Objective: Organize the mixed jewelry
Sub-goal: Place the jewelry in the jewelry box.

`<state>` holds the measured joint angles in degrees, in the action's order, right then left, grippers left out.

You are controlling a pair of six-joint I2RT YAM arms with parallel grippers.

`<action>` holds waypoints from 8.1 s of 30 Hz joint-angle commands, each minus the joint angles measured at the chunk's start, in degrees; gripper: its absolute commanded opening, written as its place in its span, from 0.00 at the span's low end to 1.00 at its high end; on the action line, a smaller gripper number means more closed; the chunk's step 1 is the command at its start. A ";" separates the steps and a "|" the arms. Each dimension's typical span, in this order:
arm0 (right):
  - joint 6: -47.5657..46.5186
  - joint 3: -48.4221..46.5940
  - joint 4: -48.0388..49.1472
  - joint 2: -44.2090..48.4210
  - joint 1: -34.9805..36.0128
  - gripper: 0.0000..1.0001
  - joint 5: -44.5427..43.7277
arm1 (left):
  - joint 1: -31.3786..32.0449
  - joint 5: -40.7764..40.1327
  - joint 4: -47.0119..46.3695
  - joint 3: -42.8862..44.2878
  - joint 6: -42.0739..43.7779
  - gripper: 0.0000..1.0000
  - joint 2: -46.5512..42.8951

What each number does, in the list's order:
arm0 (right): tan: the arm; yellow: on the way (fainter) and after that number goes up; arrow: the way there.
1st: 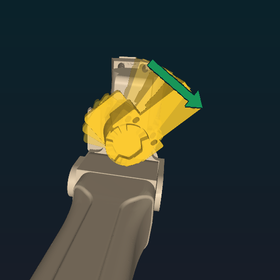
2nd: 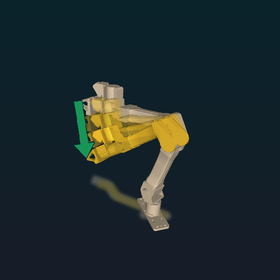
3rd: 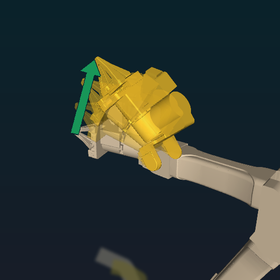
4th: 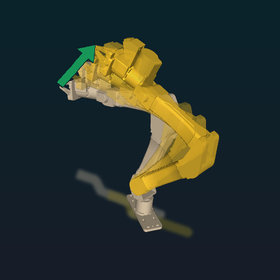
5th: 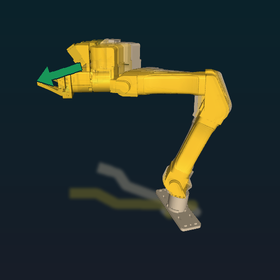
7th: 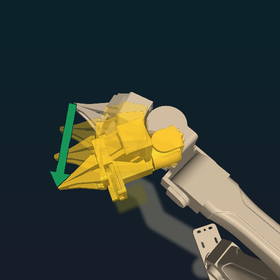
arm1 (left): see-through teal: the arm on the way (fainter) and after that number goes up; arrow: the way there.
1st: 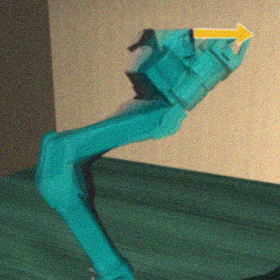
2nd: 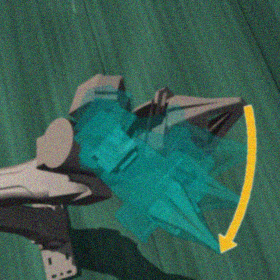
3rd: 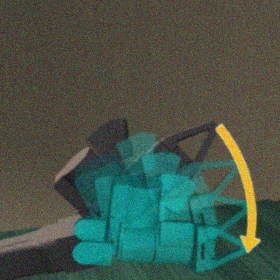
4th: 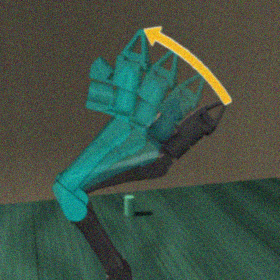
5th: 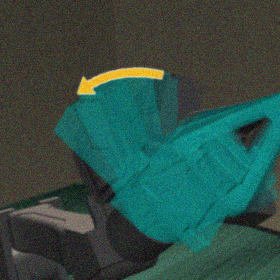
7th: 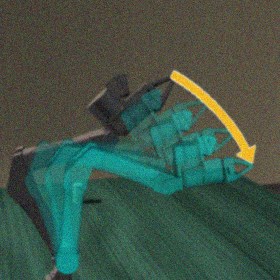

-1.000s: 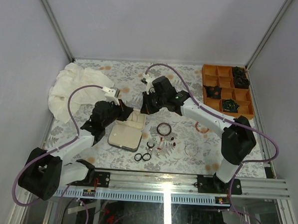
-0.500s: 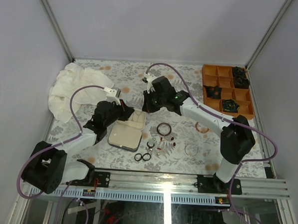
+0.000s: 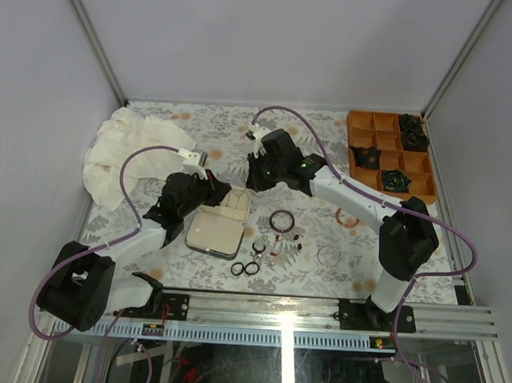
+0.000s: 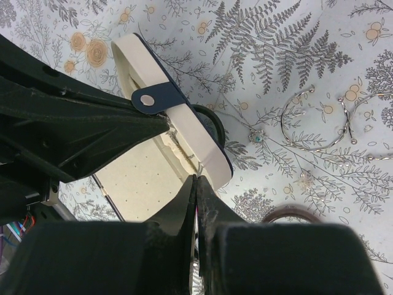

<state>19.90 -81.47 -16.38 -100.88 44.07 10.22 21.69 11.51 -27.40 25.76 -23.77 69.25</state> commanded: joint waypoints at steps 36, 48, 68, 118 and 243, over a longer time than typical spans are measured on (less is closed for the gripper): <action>-1.45 -8.34 -1.25 -0.69 -1.72 0.00 -0.36 | 3.09 -7.94 2.49 4.26 2.67 0.00 2.66; -1.33 -8.53 -1.60 -1.82 -1.73 0.00 0.39 | 3.14 -7.13 2.56 4.81 2.64 0.00 4.17; 1.16 -1.17 1.47 0.37 -1.63 0.00 5.16 | 3.62 -7.13 4.60 2.12 1.74 0.00 1.92; 2.43 2.79 4.25 -4.37 2.59 0.00 4.03 | 3.88 -8.17 5.78 -0.35 -1.12 0.07 1.47; -2.23 2.39 2.17 3.78 10.14 0.35 -12.17 | 7.31 -9.50 4.97 -3.22 -4.79 0.08 -0.12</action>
<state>17.19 -78.48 -13.41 -100.38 54.00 1.02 28.01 2.35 -19.68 22.50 -27.81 68.82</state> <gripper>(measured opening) 0.344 0.080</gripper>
